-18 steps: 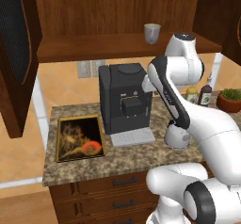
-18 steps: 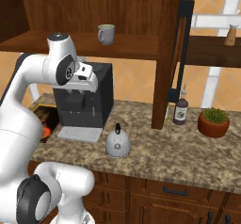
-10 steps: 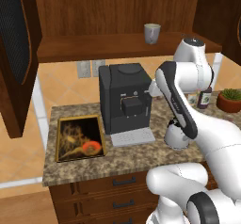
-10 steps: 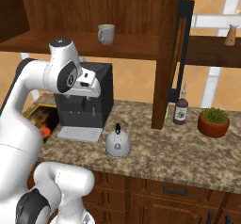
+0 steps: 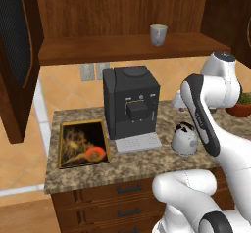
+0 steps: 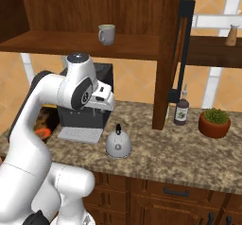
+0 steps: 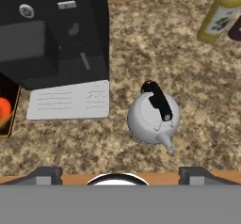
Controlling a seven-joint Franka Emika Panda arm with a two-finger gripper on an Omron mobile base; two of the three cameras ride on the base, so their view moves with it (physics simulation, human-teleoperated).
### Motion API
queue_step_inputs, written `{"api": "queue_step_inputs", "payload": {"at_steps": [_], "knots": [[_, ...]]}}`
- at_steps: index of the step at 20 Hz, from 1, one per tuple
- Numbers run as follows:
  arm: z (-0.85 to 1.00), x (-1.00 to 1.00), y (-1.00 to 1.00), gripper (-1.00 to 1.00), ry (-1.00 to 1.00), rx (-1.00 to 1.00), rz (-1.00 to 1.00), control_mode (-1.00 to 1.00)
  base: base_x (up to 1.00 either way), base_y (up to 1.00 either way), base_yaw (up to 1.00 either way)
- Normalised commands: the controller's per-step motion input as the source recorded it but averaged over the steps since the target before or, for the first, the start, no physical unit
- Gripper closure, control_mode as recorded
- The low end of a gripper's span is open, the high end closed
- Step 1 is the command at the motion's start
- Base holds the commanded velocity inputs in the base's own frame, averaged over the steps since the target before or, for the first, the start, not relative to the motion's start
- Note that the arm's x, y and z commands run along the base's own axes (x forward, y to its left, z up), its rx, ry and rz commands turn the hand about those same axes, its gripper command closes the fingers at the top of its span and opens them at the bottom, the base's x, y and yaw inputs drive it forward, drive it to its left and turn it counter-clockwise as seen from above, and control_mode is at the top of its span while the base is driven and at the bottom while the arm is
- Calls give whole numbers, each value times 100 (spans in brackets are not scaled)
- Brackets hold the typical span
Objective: Pick the kettle from the counter and place it on the tray. Then pick the mug from the cabinet and place it on the tray. Then close the cabinet doors.
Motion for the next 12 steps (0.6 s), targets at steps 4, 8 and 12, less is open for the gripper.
{"api": "queue_step_inputs", "payload": {"at_steps": [4, 8, 12], "knots": [[-27, 0, -42, -100, 8, 0, 0, -100, 0, 0, 0], [-37, 8, -30, -100, 8, 0, 0, -100, 0, 0, 0], [-40, 8, -28, -100, 4, 0, 0, -100, 0, 0, 0]]}}
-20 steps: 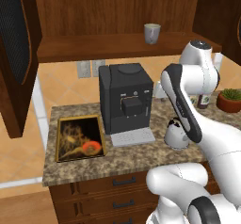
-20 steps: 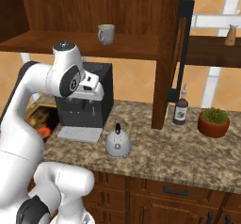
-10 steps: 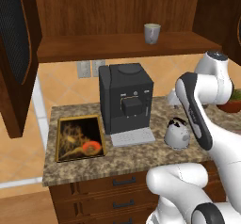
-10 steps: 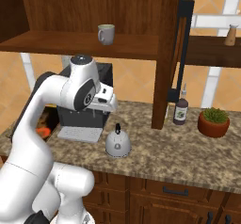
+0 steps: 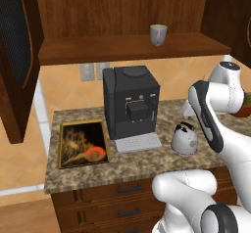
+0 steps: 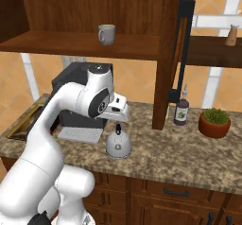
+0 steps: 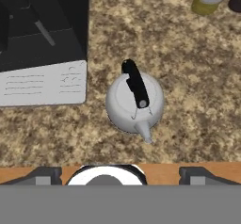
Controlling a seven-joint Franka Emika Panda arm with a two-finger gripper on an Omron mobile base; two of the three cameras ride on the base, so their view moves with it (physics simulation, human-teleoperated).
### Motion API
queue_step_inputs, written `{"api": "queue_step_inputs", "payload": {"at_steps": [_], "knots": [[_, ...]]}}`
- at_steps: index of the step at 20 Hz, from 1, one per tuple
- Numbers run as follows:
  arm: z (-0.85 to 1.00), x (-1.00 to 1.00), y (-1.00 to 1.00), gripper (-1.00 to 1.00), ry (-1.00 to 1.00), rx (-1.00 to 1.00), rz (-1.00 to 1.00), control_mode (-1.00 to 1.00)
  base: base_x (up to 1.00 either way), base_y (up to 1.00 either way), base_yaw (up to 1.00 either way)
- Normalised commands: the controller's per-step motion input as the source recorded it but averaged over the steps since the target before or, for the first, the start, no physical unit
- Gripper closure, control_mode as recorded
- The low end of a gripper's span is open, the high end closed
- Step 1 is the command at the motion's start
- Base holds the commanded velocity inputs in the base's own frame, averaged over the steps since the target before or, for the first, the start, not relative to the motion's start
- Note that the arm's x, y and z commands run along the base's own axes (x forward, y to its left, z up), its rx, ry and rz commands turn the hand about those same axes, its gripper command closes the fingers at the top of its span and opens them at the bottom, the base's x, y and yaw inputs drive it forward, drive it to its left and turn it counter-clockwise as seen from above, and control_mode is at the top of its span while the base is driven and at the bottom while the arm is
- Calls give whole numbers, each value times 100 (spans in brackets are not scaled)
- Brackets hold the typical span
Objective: Pick the kettle from the counter and place it on the tray. Then pick the mug from the cabinet and place it on the tray. Then close the cabinet doors.
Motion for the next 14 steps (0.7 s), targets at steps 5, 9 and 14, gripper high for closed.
{"api": "queue_step_inputs", "payload": {"at_steps": [5, 9, 14], "knots": [[-38, 17, -20, -100, 4, 0, 0, -100, 0, 0, 0], [-30, 30, -12, -100, 3, 0, 0, -100, 0, 0, 0], [-30, 35, -7, -100, 5, 0, 0, -100, 0, 0, 0]]}}
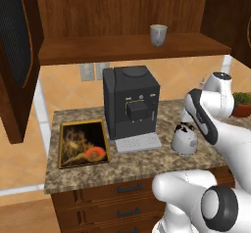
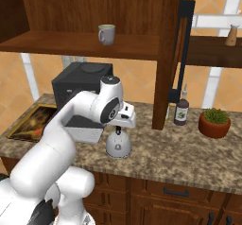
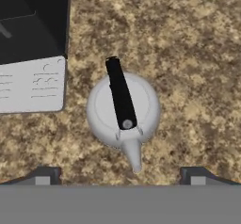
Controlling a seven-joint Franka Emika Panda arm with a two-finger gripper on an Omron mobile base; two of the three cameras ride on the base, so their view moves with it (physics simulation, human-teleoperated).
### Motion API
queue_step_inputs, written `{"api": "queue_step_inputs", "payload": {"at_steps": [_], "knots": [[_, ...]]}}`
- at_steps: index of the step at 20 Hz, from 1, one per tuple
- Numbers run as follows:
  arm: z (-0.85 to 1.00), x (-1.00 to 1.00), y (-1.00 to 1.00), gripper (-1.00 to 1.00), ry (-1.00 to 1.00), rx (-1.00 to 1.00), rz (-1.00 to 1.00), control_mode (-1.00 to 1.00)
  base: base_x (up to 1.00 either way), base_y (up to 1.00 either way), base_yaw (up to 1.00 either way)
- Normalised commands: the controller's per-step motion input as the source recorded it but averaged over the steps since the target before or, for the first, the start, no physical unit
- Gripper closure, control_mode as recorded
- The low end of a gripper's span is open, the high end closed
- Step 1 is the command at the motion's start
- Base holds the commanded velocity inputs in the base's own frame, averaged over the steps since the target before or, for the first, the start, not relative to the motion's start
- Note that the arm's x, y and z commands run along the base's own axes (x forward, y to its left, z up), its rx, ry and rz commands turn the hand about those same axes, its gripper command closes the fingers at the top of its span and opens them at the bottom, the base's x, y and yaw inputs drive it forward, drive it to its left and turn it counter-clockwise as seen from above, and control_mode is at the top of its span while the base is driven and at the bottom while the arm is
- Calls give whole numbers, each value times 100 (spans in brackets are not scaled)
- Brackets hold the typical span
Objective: Pick the kettle from the counter and place it on the tray. Then pick the mug from the cabinet and place it on the tray. Then close the cabinet doors.
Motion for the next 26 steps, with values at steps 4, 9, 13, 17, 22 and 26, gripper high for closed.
{"api": "queue_step_inputs", "payload": {"at_steps": [4, 9, 13, 17, 22, 26], "knots": [[-21, 32, 0, -100, 6, 0, 0, -100, 0, 0, 0], [-18, 20, -1, -100, 8, 0, 0, -100, 0, 0, 0], [-22, 14, -8, -100, 6, 1, 0, -100, 0, 0, 0], [-21, 15, -9, -100, 4, 1, 0, -100, 0, 0, 0], [-20, 24, -8, -100, 5, 0, 0, -100, 0, 0, 0], [-20, 22, -1, -100, 6, 0, 0, -100, 0, 0, 0]]}}
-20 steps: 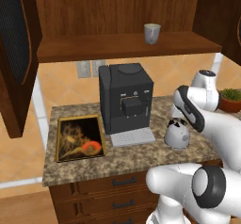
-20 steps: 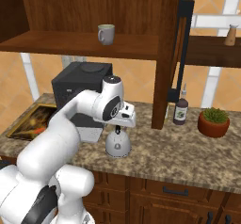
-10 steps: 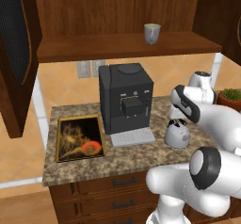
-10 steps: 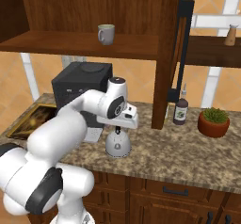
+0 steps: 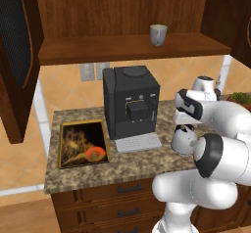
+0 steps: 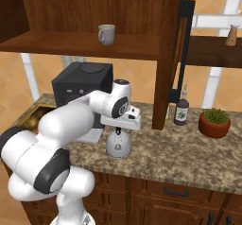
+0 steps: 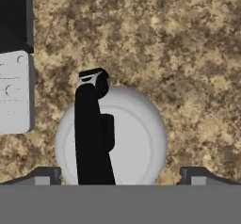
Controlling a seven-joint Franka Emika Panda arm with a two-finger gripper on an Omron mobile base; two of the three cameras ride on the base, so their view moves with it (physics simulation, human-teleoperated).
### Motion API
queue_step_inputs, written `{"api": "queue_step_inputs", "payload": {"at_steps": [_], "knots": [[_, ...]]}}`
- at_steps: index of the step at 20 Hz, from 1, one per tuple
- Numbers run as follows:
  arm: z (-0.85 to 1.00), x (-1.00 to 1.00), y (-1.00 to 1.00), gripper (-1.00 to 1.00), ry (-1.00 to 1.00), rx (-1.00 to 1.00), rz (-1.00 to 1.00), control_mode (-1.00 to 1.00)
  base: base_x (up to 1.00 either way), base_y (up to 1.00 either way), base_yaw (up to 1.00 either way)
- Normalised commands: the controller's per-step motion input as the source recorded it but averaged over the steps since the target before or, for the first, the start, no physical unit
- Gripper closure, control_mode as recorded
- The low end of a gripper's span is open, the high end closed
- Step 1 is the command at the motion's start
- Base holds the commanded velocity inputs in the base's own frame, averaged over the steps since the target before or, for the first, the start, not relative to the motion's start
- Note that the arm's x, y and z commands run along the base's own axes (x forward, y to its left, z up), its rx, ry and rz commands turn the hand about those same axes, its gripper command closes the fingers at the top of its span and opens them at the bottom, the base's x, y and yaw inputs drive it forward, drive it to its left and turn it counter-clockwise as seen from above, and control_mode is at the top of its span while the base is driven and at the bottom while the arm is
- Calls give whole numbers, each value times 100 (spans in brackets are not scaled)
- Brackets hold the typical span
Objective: Pick the kettle from the counter and place it on the tray. Then pick the mug from the cabinet and place it on the tray. Then close the cabinet doors.
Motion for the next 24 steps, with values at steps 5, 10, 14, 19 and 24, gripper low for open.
{"api": "queue_step_inputs", "payload": {"at_steps": [5, 10, 14, 19, 24], "knots": [[-19, 11, 0, -100, 5, 0, 0, -100, 0, 0, 0], [-23, 0, 0, 100, 1, 0, 0, -100, 0, 0, 0], [-2, -1, 0, 100, 0, 0, 0, -100, 0, 0, 0], [16, -35, 6, 100, -7, -3, -1, -100, 0, 0, 0], [71, -32, 29, 100, -18, -15, 0, -100, 0, 0, 0]]}}
